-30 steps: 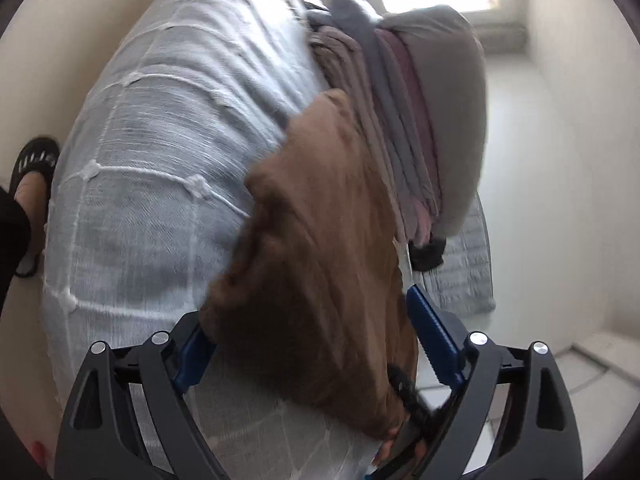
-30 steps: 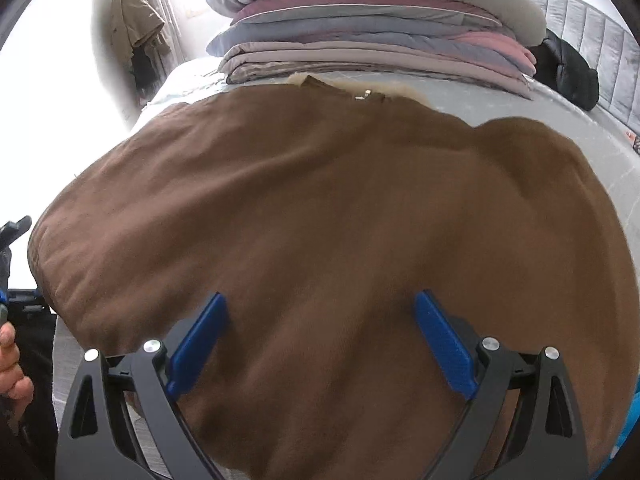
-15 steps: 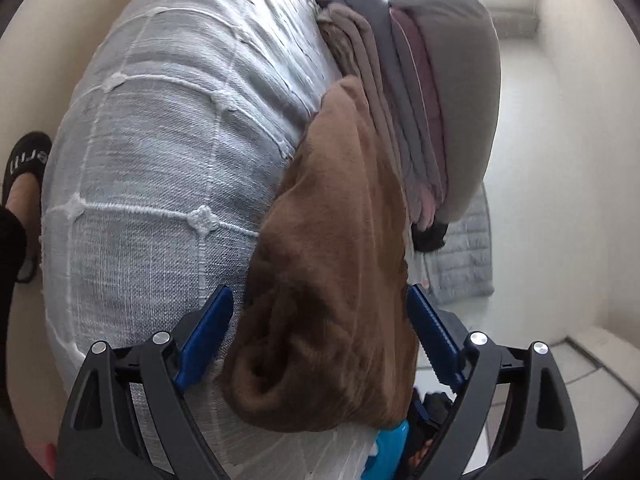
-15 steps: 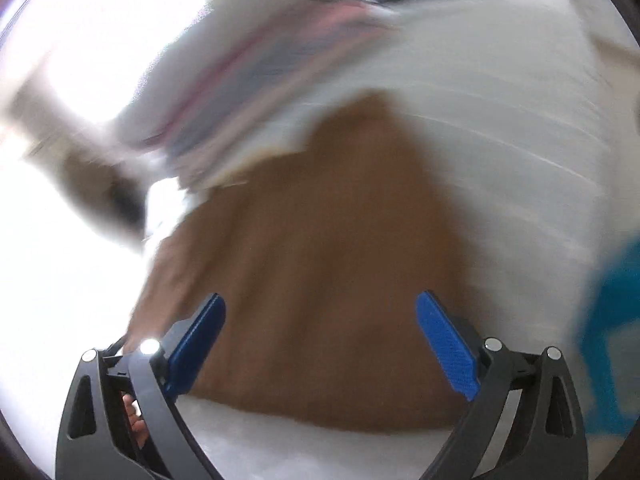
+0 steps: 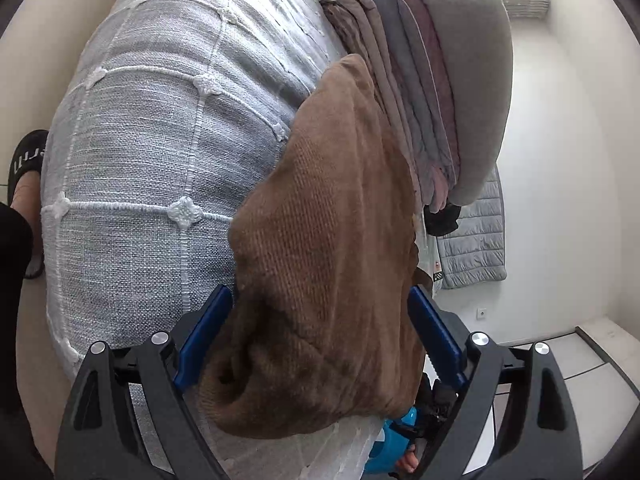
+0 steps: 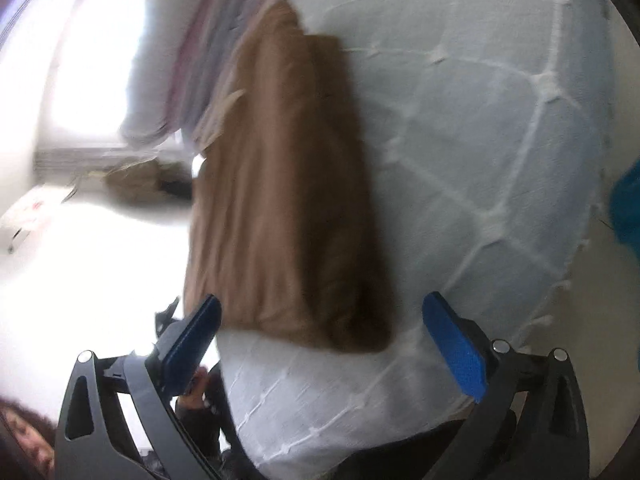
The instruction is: Fold large clothes
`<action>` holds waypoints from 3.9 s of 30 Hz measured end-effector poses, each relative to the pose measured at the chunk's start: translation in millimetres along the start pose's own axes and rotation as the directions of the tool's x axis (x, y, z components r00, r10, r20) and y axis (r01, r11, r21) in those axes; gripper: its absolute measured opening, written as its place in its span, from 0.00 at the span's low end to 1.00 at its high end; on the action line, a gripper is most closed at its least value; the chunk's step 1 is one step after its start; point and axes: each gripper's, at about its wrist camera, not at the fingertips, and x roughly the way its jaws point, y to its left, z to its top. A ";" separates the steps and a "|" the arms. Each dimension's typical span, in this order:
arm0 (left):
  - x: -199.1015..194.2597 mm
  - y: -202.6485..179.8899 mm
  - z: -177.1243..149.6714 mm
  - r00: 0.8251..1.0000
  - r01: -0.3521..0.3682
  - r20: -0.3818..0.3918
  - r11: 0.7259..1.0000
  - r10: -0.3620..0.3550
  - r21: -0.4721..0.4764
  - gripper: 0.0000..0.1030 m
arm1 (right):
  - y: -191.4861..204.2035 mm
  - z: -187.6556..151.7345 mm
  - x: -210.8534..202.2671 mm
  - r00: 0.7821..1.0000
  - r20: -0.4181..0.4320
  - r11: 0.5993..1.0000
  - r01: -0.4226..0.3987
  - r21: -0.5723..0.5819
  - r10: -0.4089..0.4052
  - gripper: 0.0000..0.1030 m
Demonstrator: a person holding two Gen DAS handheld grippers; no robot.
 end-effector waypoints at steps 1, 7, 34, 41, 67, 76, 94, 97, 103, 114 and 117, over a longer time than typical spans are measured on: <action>-0.9 0.1 -0.5 1.000 -0.002 0.000 1.000 0.002 0.003 0.83 | -1.3 -0.5 2.6 1.000 -0.011 1.000 -0.023 0.010 0.023 0.95; 10.3 0.2 6.8 1.000 0.008 -0.005 1.000 -0.008 -0.023 0.83 | -17.8 18.2 31.0 0.981 0.004 0.976 -0.195 0.093 0.195 0.95; -29.9 -58.9 27.6 0.989 0.146 -0.043 0.984 -0.142 0.100 0.15 | 103.4 -25.4 -11.1 0.954 0.209 0.977 -0.201 -0.078 0.213 0.22; -71.7 -54.3 2.2 0.988 0.144 -0.081 0.983 -0.135 0.113 0.15 | 88.9 -71.1 -47.3 0.956 0.200 0.977 -0.202 -0.073 0.213 0.22; -63.3 28.6 -25.1 0.984 0.171 -0.042 0.985 -0.171 0.005 0.15 | 198.1 -112.8 212.1 0.977 0.000 0.893 0.196 -0.404 -0.214 0.54; -68.1 -4.8 -30.3 0.982 0.187 0.002 0.979 -0.188 0.076 0.15 | 204.2 -118.0 205.7 0.990 -0.045 0.911 0.108 -0.398 -0.137 0.66; -57.5 -145.4 -58.7 0.988 0.139 0.002 0.911 -0.151 0.387 0.17 | 207.7 -139.4 193.5 0.740 0.446 0.496 0.671 -0.552 -0.504 0.64; -52.8 -163.7 -67.1 0.988 0.143 -0.013 0.888 -0.153 0.438 0.17 | 174.1 -141.0 219.4 0.711 0.411 0.439 0.687 -0.579 -0.570 0.66; -29.9 -218.5 -104.1 0.985 0.171 -0.083 0.805 -0.150 0.568 0.17 | 167.3 -150.2 220.5 0.717 0.444 0.455 0.690 -0.563 -0.537 0.67; 57.3 -296.5 -189.4 0.958 0.274 -0.265 0.647 -0.113 0.712 0.17 | 122.9 -156.5 82.9 0.890 0.456 0.885 0.234 -0.401 -0.029 0.78; 106.5 -299.7 -216.0 0.946 0.301 -0.306 0.646 -0.108 0.701 0.17 | 78.9 -151.7 37.0 0.874 0.479 0.956 0.070 -0.286 0.080 0.81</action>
